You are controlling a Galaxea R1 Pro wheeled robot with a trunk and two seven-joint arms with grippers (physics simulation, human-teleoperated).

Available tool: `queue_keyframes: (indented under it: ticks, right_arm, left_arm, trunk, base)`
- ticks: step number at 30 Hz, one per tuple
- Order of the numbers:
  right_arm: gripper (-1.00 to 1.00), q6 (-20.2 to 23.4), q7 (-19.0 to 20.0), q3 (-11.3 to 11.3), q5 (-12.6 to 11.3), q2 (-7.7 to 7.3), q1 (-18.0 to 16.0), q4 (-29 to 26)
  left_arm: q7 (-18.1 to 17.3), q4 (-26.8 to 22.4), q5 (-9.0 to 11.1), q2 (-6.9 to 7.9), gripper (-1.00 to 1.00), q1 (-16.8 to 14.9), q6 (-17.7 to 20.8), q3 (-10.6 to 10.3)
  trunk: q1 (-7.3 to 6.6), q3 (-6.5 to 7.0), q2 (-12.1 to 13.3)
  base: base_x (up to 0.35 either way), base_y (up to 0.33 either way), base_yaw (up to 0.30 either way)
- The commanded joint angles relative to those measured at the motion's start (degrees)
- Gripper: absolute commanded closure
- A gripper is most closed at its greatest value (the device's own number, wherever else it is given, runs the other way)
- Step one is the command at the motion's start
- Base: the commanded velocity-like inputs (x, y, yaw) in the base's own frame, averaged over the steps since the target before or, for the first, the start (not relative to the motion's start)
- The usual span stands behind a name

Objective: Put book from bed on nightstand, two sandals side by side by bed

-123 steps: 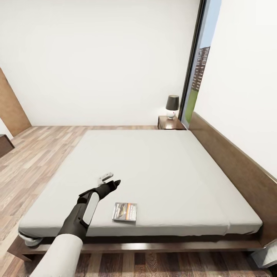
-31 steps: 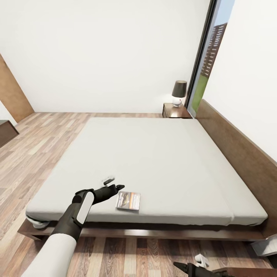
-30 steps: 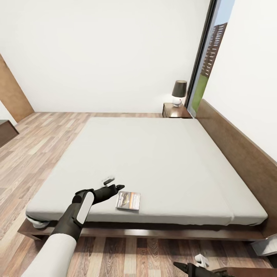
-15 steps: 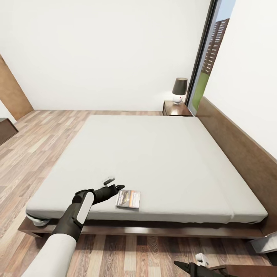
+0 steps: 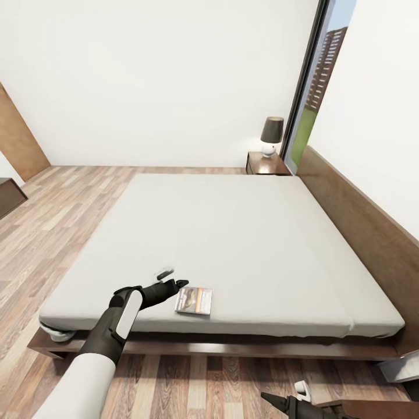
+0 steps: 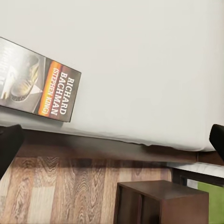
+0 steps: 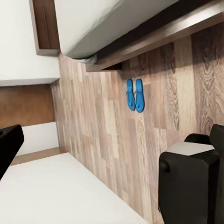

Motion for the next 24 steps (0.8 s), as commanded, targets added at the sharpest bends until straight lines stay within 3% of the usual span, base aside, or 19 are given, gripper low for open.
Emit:
queue_keyframes:
  ticks: [1, 17, 20, 24]
  right_arm:
    - [-1.00, 0.56, 0.13, 0.44, -0.60, -0.03, -0.03, -0.03]
    - [-1.00, 0.17, -0.86, 0.36, -0.61, -0.03, -0.04, 0.18]
    - [-1.00, -1.37, -7.59, 0.21, -0.66, -0.03, -0.03, 0.19]
    - [-1.00, -2.33, -29.29, 0.16, -0.83, 0.17, -0.04, -0.28]
  left_arm:
    - [-0.29, -0.03, -0.11, -0.08, -1.00, -0.04, 0.39, 0.28]
    - [-0.29, -0.03, -0.11, -0.49, -1.00, -0.02, 0.31, 0.21]
    - [-0.29, -0.03, -0.11, -0.51, -1.00, -0.01, 0.31, 0.20]
    - [-0.29, -0.03, -0.11, -0.52, -1.00, -0.01, 0.31, 0.23]
  trunk:
    - [0.03, -0.17, -0.11]
    - [0.03, -1.56, -0.11]
    - [0.03, -1.82, -0.11]
    - [0.03, -2.17, -0.11]
  base:
    - [0.000, 0.000, 0.000]
    - [0.000, 0.000, 0.000]
    - [0.000, 0.000, 0.000]
    - [0.000, 0.000, 0.000]
